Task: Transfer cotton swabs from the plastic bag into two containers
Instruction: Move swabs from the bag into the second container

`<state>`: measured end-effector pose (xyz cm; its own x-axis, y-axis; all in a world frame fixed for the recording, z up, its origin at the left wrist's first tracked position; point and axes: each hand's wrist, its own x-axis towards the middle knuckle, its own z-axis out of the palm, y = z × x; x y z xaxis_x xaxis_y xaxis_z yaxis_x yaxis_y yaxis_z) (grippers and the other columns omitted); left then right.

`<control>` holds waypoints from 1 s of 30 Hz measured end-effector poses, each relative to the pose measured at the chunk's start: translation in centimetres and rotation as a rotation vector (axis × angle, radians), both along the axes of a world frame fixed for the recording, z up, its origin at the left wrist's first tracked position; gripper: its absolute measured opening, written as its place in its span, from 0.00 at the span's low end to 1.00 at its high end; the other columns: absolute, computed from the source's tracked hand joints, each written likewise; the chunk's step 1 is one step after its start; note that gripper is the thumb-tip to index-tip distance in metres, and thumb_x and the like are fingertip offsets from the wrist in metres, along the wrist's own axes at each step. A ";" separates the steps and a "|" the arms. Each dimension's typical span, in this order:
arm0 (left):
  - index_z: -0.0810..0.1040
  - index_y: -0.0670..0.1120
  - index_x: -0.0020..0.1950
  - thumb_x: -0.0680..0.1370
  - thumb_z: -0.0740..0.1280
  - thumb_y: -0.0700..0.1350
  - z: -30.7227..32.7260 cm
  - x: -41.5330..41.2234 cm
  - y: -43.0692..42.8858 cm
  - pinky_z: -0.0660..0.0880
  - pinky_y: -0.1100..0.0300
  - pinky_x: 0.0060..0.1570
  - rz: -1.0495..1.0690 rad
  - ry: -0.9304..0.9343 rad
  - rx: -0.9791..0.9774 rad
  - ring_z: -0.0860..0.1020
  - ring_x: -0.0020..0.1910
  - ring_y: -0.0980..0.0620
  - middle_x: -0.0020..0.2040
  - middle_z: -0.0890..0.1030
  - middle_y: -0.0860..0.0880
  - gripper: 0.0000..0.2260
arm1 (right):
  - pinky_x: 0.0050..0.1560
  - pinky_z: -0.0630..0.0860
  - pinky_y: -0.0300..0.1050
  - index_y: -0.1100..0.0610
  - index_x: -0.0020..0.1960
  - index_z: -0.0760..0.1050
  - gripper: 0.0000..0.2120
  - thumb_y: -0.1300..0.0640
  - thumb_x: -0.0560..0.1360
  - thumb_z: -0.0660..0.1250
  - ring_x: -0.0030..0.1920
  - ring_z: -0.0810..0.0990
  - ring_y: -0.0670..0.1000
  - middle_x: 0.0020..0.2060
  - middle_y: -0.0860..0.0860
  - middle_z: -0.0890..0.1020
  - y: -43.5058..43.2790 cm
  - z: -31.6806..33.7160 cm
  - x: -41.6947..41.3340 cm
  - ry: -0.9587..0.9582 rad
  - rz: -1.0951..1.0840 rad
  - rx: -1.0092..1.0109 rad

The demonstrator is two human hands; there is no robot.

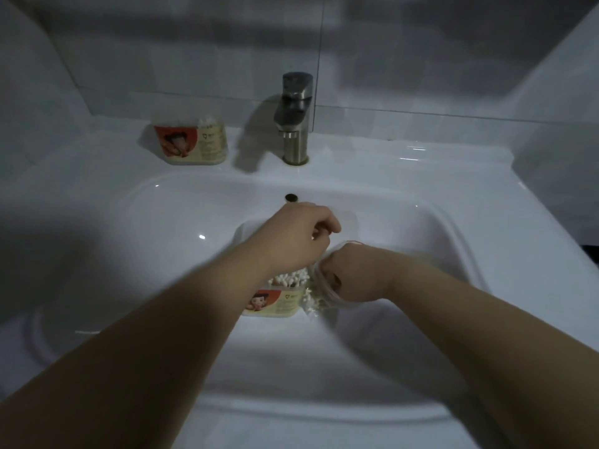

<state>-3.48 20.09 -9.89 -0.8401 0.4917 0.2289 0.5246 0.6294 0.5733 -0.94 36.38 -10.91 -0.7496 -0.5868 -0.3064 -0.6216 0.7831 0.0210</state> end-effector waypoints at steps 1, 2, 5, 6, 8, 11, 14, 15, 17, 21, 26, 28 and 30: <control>0.84 0.51 0.58 0.79 0.65 0.39 -0.1 0.0 0.1 0.67 0.81 0.47 -0.010 -0.003 -0.003 0.77 0.46 0.64 0.51 0.80 0.57 0.12 | 0.45 0.72 0.48 0.57 0.36 0.73 0.12 0.57 0.78 0.61 0.39 0.74 0.55 0.36 0.53 0.77 0.0 0.0 -0.1 0.016 0.001 0.023; 0.85 0.50 0.57 0.80 0.66 0.39 -0.1 0.1 0.2 0.66 0.81 0.46 -0.021 -0.008 -0.004 0.77 0.46 0.65 0.50 0.79 0.58 0.12 | 0.43 0.70 0.47 0.55 0.33 0.69 0.14 0.57 0.78 0.61 0.37 0.72 0.55 0.33 0.51 0.74 0.1 -0.1 -0.1 0.037 0.004 0.048; 0.85 0.50 0.58 0.80 0.66 0.39 -0.3 0.1 0.3 0.67 0.80 0.45 -0.030 -0.029 -0.009 0.78 0.45 0.64 0.47 0.79 0.60 0.12 | 0.41 0.61 0.45 0.52 0.30 0.62 0.18 0.58 0.78 0.60 0.36 0.69 0.53 0.29 0.47 0.67 0.5 -0.1 -0.6 0.106 0.007 0.077; 0.85 0.50 0.58 0.80 0.66 0.39 -0.3 0.1 0.2 0.67 0.80 0.45 -0.030 -0.036 -0.011 0.78 0.46 0.64 0.47 0.78 0.61 0.12 | 0.41 0.60 0.44 0.51 0.30 0.61 0.18 0.58 0.78 0.59 0.36 0.69 0.53 0.29 0.46 0.67 0.6 -0.1 -0.7 0.123 0.003 0.077; 0.84 0.50 0.59 0.80 0.66 0.41 -0.3 0.0 0.2 0.68 0.79 0.46 -0.033 -0.045 -0.023 0.78 0.45 0.64 0.46 0.77 0.63 0.12 | 0.41 0.59 0.43 0.50 0.31 0.61 0.18 0.58 0.79 0.59 0.37 0.70 0.54 0.30 0.47 0.70 0.8 -0.1 -1.0 0.140 -0.008 0.067; 0.84 0.52 0.59 0.80 0.65 0.43 -0.3 0.1 0.4 0.72 0.70 0.47 -0.047 -0.025 -0.062 0.78 0.45 0.62 0.46 0.78 0.62 0.11 | 0.42 0.58 0.42 0.51 0.32 0.61 0.17 0.58 0.79 0.59 0.38 0.70 0.54 0.38 0.53 0.80 1.0 -0.1 -1.2 0.132 -0.031 0.038; 0.83 0.53 0.59 0.80 0.65 0.44 -0.4 0.1 0.7 0.74 0.63 0.49 -0.039 0.010 -0.092 0.76 0.46 0.61 0.49 0.80 0.58 0.12 | 0.41 0.59 0.43 0.52 0.33 0.62 0.16 0.58 0.80 0.59 0.38 0.69 0.55 0.34 0.52 0.76 0.8 -0.4 -1.0 0.101 -0.014 0.078; 0.83 0.53 0.60 0.80 0.64 0.44 -0.5 0.1 0.8 0.74 0.62 0.50 -0.039 0.016 -0.103 0.76 0.46 0.61 0.50 0.81 0.57 0.12 | 0.41 0.59 0.43 0.53 0.35 0.64 0.15 0.59 0.80 0.59 0.38 0.69 0.54 0.34 0.52 0.76 0.7 -0.6 -0.9 0.078 -0.002 0.096; 0.83 0.53 0.60 0.81 0.63 0.43 -0.7 0.1 1.1 0.75 0.59 0.52 -0.047 0.016 -0.126 0.75 0.47 0.60 0.53 0.83 0.55 0.13 | 0.41 0.61 0.44 0.53 0.40 0.69 0.09 0.59 0.79 0.59 0.38 0.69 0.54 0.41 0.55 0.81 0.5 -0.7 -0.8 0.051 0.017 0.130; 0.83 0.54 0.59 0.80 0.63 0.42 -0.6 0.1 1.3 0.76 0.58 0.51 -0.036 0.008 -0.112 0.77 0.48 0.59 0.52 0.83 0.54 0.13 | 0.39 0.61 0.42 0.56 0.36 0.69 0.12 0.60 0.78 0.60 0.38 0.70 0.53 0.38 0.56 0.80 1.0 -0.2 -1.1 0.055 -0.032 0.067; 0.81 0.55 0.61 0.77 0.66 0.42 -0.6 0.1 1.2 0.77 0.59 0.48 -0.041 -0.038 -0.116 0.78 0.45 0.62 0.51 0.83 0.55 0.14 | 0.29 0.57 0.38 0.52 0.29 0.64 0.19 0.61 0.77 0.62 0.30 0.67 0.47 0.27 0.47 0.68 1.3 0.9 -1.2 0.018 -0.125 -0.015; 0.81 0.55 0.61 0.76 0.67 0.43 -0.7 0.0 1.2 0.76 0.60 0.47 -0.026 -0.057 -0.130 0.76 0.42 0.64 0.51 0.84 0.55 0.15 | 0.30 0.61 0.39 0.54 0.32 0.70 0.16 0.60 0.78 0.61 0.30 0.68 0.45 0.29 0.48 0.70 1.2 1.3 -1.1 0.016 -0.153 -0.037; 0.80 0.55 0.60 0.75 0.67 0.43 -0.7 -0.1 1.1 0.76 0.60 0.46 0.007 -0.073 -0.141 0.76 0.41 0.63 0.51 0.84 0.55 0.15 | 0.34 0.68 0.43 0.58 0.39 0.78 0.12 0.58 0.79 0.60 0.34 0.74 0.50 0.31 0.50 0.76 1.2 1.8 -1.0 0.031 -0.177 -0.051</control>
<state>-3.54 21.22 -10.56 -0.8553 0.5092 0.0958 0.4803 0.7098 0.5153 -1.96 37.62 -9.13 -0.8510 -0.4590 -0.2550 -0.4736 0.8807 -0.0049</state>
